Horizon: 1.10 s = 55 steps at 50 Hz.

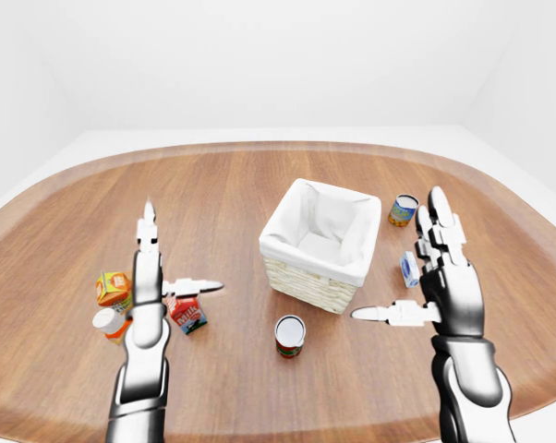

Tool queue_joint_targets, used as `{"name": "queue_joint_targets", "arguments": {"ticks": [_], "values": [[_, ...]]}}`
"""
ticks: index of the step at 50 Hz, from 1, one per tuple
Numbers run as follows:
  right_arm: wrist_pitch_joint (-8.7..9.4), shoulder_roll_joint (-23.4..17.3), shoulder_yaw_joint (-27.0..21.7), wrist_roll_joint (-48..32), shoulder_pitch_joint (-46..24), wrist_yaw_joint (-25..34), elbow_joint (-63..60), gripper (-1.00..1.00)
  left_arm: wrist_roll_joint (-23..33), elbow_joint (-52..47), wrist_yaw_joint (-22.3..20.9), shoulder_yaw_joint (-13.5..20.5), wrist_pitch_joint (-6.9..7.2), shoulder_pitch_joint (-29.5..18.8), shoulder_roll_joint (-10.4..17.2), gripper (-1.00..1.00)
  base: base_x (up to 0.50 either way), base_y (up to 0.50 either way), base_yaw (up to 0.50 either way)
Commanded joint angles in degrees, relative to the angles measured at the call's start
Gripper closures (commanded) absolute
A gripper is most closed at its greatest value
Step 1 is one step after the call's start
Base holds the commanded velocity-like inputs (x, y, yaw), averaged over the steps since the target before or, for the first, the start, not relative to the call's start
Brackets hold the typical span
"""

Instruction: Pick the milk and place it in the basket.

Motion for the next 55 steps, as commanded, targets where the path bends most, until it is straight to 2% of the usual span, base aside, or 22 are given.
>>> {"name": "queue_joint_targets", "arguments": {"ticks": [1, 13, 22, 32, 41, 55], "values": [[-0.03, 0.00, 0.10, -0.11, -0.05, -0.11, 0.15, -1.00, 0.52, 4.72, 1.46, 0.03, 0.00, -1.64, 0.85, -1.00, 0.00, 0.00, 0.00], [-0.44, 0.00, 0.12, -0.01, 0.16, -0.13, 0.28, -1.00, 0.67, 6.48, 2.38, -0.13, 0.00, -2.18, 1.32, -1.00, 0.00, 0.00, 0.00], [0.22, 0.08, 0.27, -0.16, 0.20, -0.07, -0.39, -1.00, 0.82, 6.90, 2.59, -0.19, 0.00, -2.31, 1.40, -1.00, 0.00, 0.00, 0.00], [0.09, 0.03, 0.45, -0.31, 0.26, -0.15, -0.22, -1.00, 0.80, 8.00, 2.98, -0.08, 0.00, -2.76, 1.63, -1.00, 0.00, 0.00, 0.00], [0.58, 0.06, 0.49, -0.32, 0.20, -0.12, -0.70, -1.00, 1.01, 10.28, 3.72, -0.19, 0.00, -3.52, 1.97, -1.00, 0.00, 0.00, 0.00], [0.35, 0.02, 0.36, -0.22, 0.18, -0.14, -0.37, -1.00, 0.47, 16.20, 5.51, -0.31, 0.00, -5.79, 3.05, -1.00, 0.00, 0.00, 0.00]]}}
